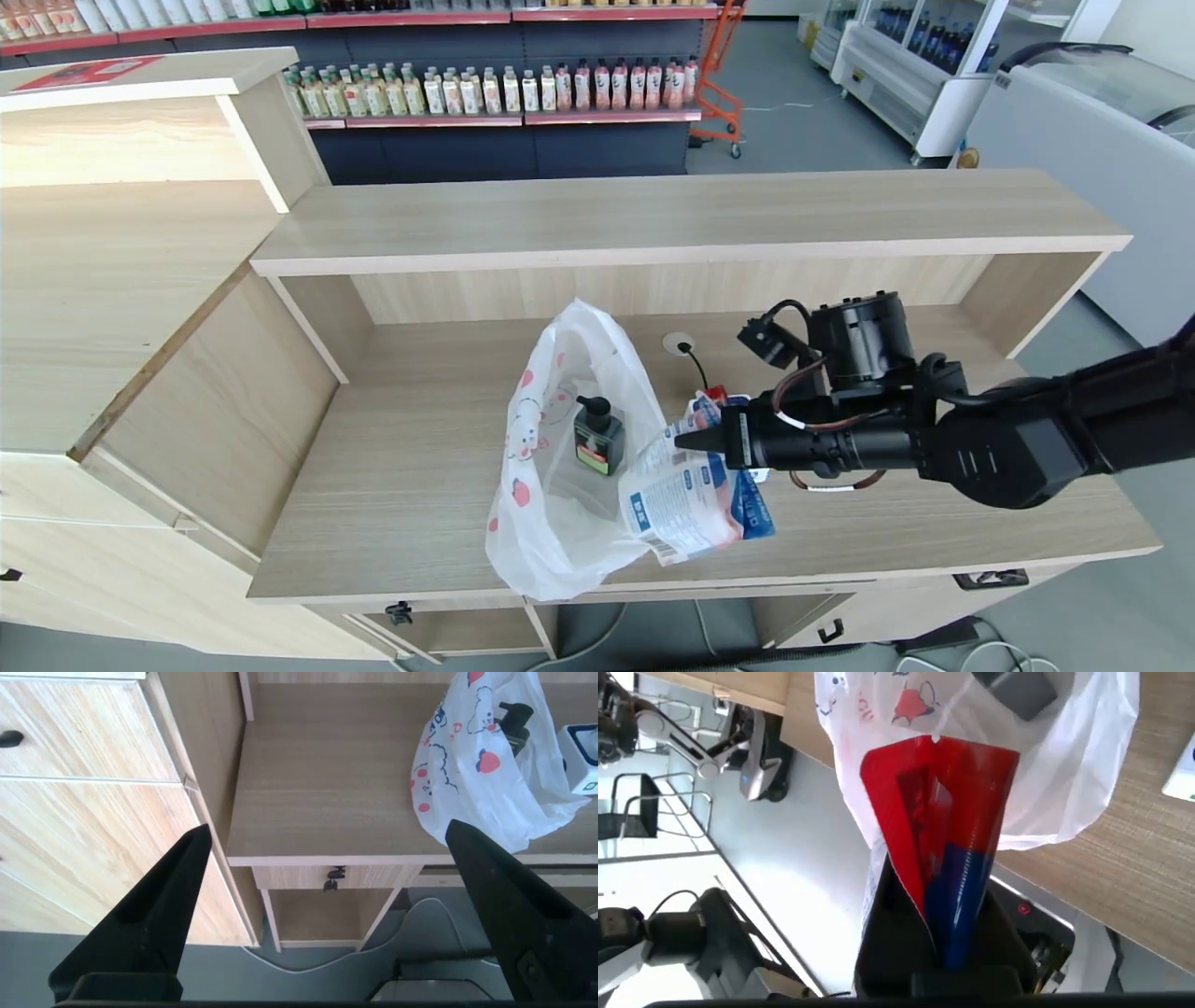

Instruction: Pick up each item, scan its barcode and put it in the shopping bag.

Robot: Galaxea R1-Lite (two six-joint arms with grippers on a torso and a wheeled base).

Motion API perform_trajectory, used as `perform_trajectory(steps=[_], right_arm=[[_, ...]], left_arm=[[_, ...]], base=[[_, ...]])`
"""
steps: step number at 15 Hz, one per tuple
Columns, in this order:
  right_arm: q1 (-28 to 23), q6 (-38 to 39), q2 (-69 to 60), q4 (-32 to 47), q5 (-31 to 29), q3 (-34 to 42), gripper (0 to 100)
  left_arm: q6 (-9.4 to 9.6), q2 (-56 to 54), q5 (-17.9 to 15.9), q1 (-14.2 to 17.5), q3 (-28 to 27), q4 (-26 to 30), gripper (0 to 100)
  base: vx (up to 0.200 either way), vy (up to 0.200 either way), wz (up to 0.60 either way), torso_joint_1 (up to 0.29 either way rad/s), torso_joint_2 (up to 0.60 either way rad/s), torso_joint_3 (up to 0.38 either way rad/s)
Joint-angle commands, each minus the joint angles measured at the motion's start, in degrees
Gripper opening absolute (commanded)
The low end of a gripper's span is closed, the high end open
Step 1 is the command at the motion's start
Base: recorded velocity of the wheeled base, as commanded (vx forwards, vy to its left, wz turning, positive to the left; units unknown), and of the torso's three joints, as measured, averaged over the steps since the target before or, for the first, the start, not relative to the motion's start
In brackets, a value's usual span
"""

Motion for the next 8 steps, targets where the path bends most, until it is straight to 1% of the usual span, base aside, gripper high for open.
perform_trajectory(steps=[1,2,4,7,8], right_arm=[[1.80,-0.41,7.94,-0.05,-0.08,-5.67,0],[1.80,-0.41,7.94,-0.05,-0.08,-5.67,0],[2.94,-6.03,13.56,0.04,0.01,-13.06,0],[4.17,-8.67,17.52,0.21,0.01,-19.12,0],[4.52,-9.11,19.71,0.12,0.01,-22.37,0]], left_arm=[[-0.04,-0.02,0.04,0.00,0.00,0.00,100],[-0.04,-0.02,0.04,0.00,0.00,0.00,100],[-0.04,-0.02,0.04,0.00,0.00,0.00,100],[-0.04,-0.02,0.04,0.00,0.00,0.00,100],[-0.04,-0.02,0.04,0.00,0.00,0.00,100]], base=[[0.000,0.000,0.00,0.000,0.00,0.000],[0.000,0.000,0.00,0.000,0.00,0.000],[0.000,0.000,0.00,0.000,0.00,0.000],[0.000,0.000,0.00,0.000,0.00,0.000],[0.000,0.000,0.00,0.000,0.00,0.000]])
